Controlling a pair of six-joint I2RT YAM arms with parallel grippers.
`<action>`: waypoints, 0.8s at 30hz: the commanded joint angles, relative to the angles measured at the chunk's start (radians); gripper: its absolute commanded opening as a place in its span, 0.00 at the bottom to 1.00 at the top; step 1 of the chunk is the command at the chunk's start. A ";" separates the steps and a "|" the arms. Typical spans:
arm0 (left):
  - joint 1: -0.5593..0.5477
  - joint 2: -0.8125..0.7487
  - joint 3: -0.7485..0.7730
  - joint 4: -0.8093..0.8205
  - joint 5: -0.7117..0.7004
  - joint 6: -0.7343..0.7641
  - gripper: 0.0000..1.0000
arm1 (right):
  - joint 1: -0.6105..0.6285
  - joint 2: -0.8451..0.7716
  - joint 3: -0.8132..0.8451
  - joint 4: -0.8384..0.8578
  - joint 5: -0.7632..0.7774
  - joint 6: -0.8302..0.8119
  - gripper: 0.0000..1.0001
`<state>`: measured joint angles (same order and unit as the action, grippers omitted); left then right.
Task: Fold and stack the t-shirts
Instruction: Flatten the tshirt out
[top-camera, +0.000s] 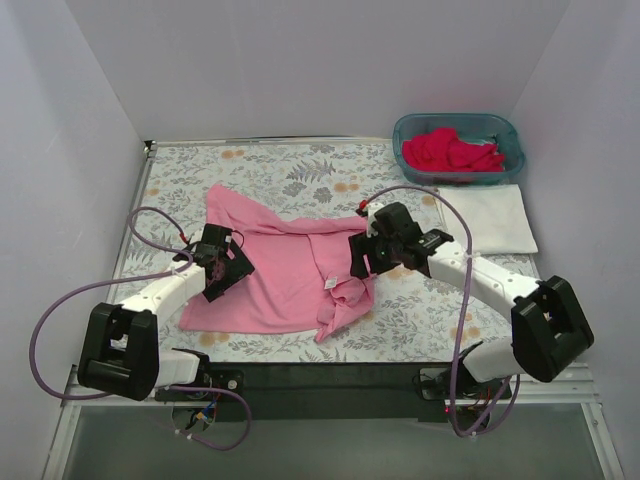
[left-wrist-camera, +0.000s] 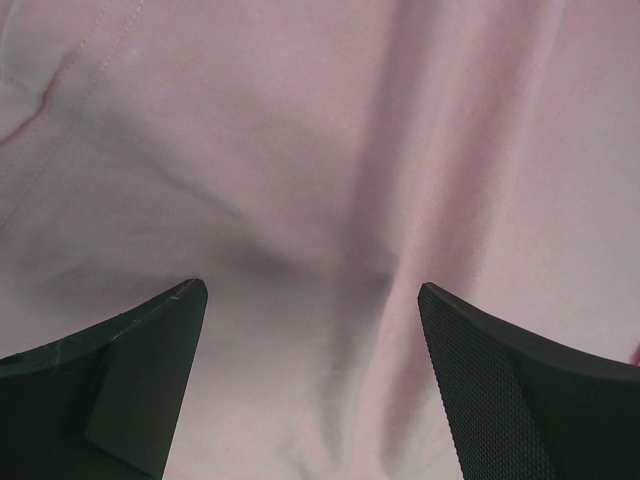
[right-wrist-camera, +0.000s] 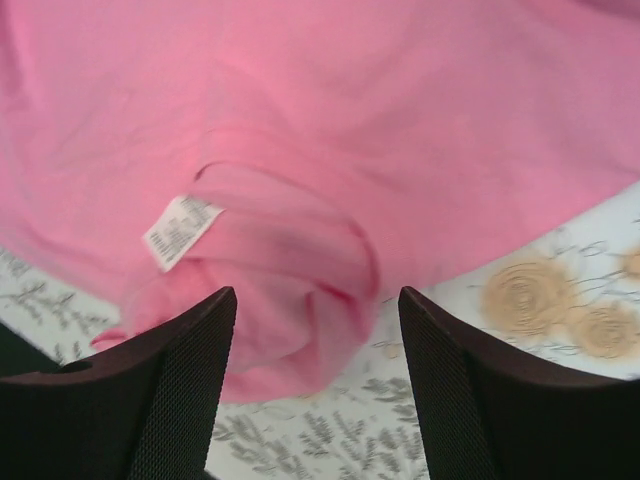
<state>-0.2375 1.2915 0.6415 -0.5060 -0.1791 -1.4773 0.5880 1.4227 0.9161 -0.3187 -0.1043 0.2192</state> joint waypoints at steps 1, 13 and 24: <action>0.006 0.005 -0.011 0.020 -0.025 0.003 0.80 | 0.120 -0.085 -0.040 -0.075 0.031 0.098 0.62; 0.006 0.015 -0.066 0.049 -0.023 -0.028 0.79 | 0.291 0.015 -0.045 -0.028 0.201 0.262 0.57; 0.006 0.054 -0.056 0.032 -0.042 -0.034 0.79 | -0.013 -0.163 -0.080 -0.250 0.526 0.090 0.07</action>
<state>-0.2375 1.2945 0.6193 -0.4583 -0.2035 -1.4982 0.7551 1.3758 0.8402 -0.4782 0.2569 0.3912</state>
